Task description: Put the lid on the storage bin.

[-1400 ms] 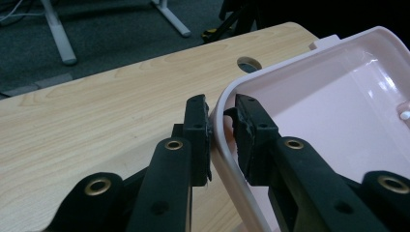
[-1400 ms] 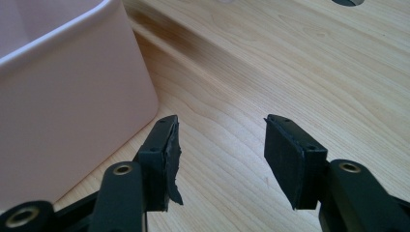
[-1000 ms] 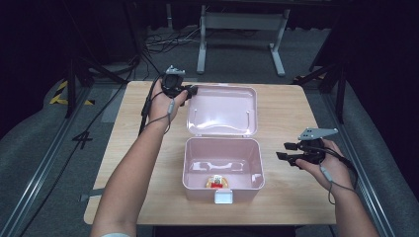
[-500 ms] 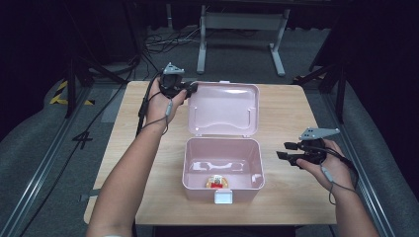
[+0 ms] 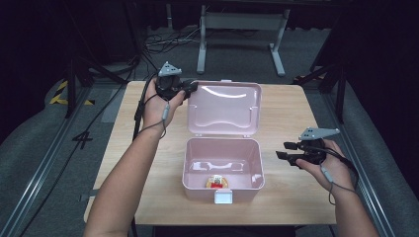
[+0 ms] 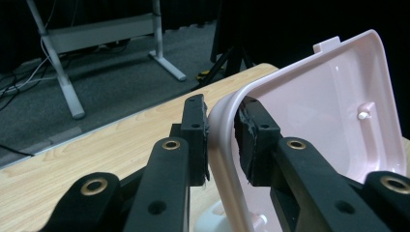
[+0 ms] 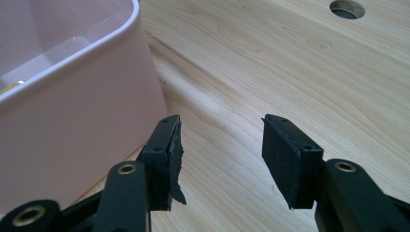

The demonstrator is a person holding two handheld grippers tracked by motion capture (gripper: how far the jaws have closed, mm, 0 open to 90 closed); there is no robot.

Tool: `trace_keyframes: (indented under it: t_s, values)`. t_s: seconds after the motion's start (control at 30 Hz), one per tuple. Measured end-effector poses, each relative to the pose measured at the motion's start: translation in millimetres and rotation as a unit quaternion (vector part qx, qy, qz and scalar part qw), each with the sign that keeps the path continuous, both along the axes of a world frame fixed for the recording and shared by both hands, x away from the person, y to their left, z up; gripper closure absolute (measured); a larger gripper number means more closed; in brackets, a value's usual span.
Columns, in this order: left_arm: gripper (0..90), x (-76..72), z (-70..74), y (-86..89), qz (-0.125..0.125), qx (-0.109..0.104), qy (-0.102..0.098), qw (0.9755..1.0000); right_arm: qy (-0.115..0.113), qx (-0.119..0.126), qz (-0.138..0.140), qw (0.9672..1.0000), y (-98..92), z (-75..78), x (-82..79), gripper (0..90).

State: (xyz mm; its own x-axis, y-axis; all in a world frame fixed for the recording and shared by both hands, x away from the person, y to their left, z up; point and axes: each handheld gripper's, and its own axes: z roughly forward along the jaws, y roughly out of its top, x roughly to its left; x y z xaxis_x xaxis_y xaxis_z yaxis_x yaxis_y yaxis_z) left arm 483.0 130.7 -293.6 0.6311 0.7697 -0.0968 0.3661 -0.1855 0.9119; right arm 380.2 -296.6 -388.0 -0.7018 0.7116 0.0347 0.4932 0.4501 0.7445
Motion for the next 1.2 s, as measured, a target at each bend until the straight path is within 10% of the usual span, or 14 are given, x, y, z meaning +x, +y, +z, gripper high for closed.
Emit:
trace_keyframes:
  t_s: [1.2]
  values:
    - [68.2, -68.0, 19.0, 8.2, -0.035, -0.027, -0.047, 0.9979, -0.018, -0.001, 0.015, 0.9997, 9.5, 10.5, -8.0, 50.5]
